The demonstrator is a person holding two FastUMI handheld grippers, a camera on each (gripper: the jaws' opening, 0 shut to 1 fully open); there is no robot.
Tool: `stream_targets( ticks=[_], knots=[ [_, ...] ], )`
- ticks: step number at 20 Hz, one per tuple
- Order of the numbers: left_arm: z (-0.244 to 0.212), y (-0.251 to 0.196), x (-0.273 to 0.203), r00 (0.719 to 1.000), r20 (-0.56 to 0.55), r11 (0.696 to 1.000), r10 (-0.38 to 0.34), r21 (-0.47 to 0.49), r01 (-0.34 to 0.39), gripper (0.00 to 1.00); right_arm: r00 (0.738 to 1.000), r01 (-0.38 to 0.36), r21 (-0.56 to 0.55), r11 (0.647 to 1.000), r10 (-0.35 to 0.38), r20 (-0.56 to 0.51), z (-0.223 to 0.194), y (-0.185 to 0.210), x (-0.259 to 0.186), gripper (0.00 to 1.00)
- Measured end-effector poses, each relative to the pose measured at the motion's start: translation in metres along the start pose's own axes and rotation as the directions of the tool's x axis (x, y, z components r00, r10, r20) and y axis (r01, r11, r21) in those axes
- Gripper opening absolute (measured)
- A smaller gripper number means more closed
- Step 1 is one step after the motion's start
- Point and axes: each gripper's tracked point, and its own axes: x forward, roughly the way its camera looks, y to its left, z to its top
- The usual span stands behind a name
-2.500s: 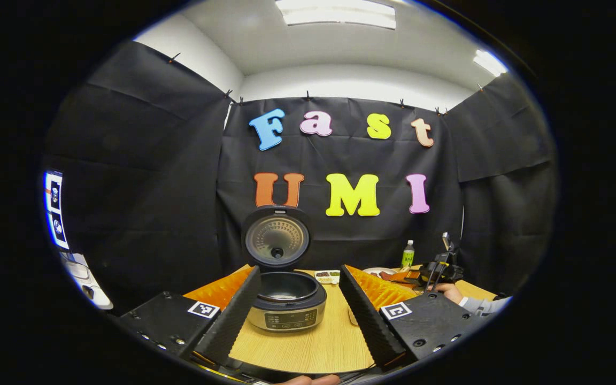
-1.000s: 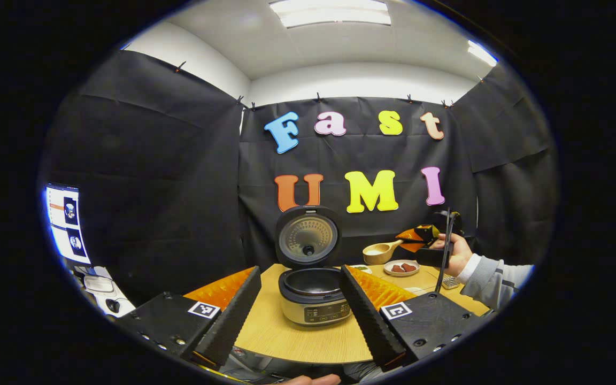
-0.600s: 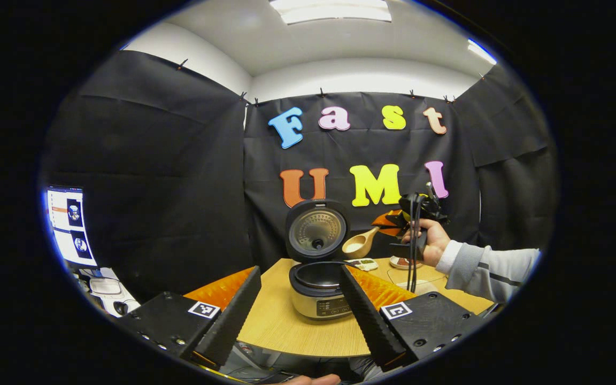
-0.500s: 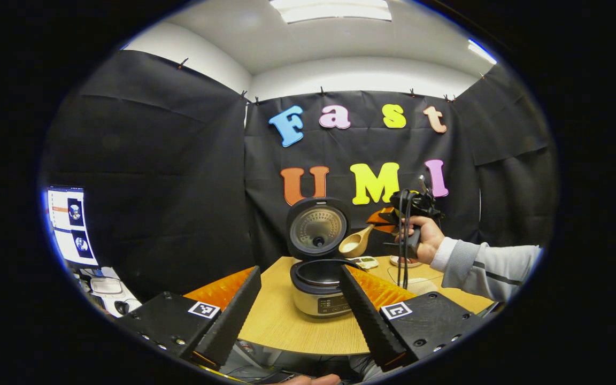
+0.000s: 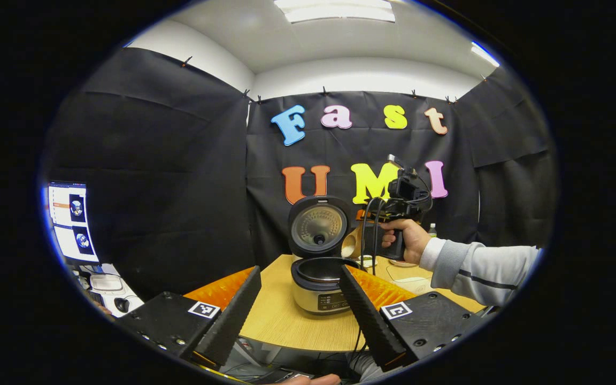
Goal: Close the left gripper, press the button to open the rice cooker; take a wooden spoon from the chopstick holder with the right hand, scoop a spoonful of rice and pour it into the rice cooker, then put the wooden spoon back into the chopstick holder.
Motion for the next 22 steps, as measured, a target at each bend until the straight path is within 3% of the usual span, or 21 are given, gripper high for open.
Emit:
stream_targets(
  ticks=[2,9,13,16,19,22],
  knots=[
    [-0.002,0.003,0.000,1.000,-0.003,1.000,0.003,-0.011,-0.003,0.94,1.000,0.004,-0.115,0.993,0.000,0.028,-0.001,0.012,-0.001,0.11],
    [-0.003,0.010,0.005,1.000,-0.009,1.000,0.018,-0.020,-0.019,0.94,0.999,-0.026,-0.318,0.948,0.040,0.037,-0.019,0.032,-0.005,0.12],
    [-0.008,0.008,0.007,1.000,-0.004,1.000,0.016,-0.021,-0.016,0.94,0.996,-0.064,-0.529,0.846,0.085,0.017,-0.031,0.039,-0.005,0.12],
    [-0.015,0.005,0.010,1.000,-0.020,0.999,0.013,-0.029,-0.014,0.94,0.996,-0.051,-0.593,0.803,0.082,0.025,-0.041,0.028,-0.009,0.12],
    [-0.019,0.003,0.015,0.999,-0.038,0.999,0.022,-0.034,-0.023,0.94,0.997,-0.037,-0.595,0.803,0.070,0.032,-0.034,0.012,-0.015,0.12],
    [-0.019,-0.003,0.018,0.999,-0.038,0.999,0.027,-0.037,-0.028,0.94,0.998,0.007,-0.559,0.829,0.032,0.060,-0.014,-0.018,-0.023,0.12]
  ],
)
